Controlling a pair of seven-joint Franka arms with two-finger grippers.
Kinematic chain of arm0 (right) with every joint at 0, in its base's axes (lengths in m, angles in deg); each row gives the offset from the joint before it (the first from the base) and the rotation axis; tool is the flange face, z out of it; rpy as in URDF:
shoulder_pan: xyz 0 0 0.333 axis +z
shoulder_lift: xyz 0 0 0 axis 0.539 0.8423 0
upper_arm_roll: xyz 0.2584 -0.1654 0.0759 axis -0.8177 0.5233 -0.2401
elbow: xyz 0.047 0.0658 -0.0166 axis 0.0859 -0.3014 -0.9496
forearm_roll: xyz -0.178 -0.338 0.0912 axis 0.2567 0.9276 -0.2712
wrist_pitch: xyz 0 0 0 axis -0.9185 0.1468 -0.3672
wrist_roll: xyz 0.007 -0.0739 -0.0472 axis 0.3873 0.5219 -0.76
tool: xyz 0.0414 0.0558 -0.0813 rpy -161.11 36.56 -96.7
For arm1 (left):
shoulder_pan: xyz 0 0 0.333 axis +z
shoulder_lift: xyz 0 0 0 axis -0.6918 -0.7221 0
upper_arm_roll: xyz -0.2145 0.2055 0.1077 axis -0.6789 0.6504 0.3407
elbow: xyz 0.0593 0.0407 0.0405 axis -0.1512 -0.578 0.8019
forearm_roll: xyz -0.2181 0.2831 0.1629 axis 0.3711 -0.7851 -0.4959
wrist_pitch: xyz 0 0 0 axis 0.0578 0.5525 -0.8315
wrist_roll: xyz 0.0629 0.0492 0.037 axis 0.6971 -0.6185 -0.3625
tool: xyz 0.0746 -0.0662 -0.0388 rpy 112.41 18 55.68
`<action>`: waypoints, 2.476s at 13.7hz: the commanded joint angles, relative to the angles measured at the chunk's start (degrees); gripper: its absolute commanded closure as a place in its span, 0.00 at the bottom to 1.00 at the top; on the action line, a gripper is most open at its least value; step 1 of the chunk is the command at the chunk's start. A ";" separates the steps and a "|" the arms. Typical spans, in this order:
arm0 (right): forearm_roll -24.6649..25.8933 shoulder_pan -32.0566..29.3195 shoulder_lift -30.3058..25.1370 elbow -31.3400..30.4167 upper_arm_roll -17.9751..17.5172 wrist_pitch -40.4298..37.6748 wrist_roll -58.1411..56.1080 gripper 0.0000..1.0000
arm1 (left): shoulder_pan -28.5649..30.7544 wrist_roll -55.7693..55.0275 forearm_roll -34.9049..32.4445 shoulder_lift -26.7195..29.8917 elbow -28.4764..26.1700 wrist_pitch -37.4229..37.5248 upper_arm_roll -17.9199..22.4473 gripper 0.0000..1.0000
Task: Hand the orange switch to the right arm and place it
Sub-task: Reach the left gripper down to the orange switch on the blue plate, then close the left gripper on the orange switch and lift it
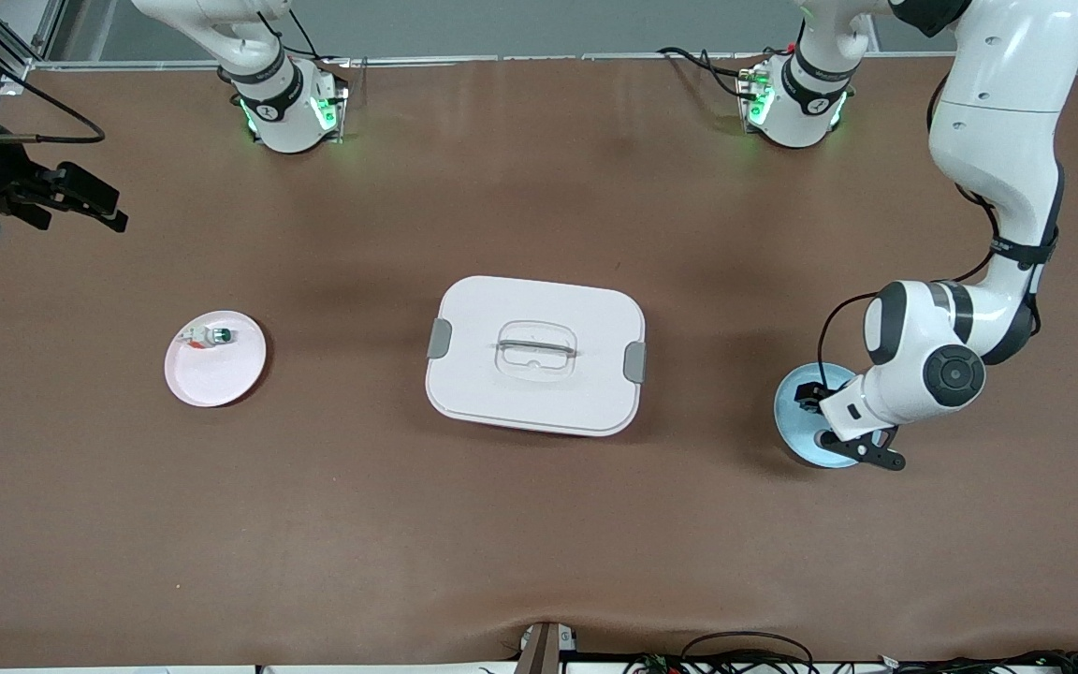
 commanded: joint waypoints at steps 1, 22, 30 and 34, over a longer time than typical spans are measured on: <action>0.13 -1.12 -0.58 -0.20 -0.71 0.06 -0.33 0.00 | -0.23 0.58 -0.92 -0.19 -0.51 -1.12 0.23 0.00; 0.13 -1.12 -0.58 -0.20 -0.63 -0.38 -0.42 0.00 | 0.30 0.06 -1.18 5.52 -1.48 5.20 0.23 0.76; 0.13 -1.12 -0.31 0.33 -0.63 -1.34 -0.33 0.00 | 0.03 -15.37 -0.30 11.59 2.82 14.25 -2.57 0.76; 0.13 -2.17 0.82 0.77 -0.63 -1.70 0.55 0.00 | 0.12 -24.61 -0.13 11.85 7.74 19.26 -5.74 0.76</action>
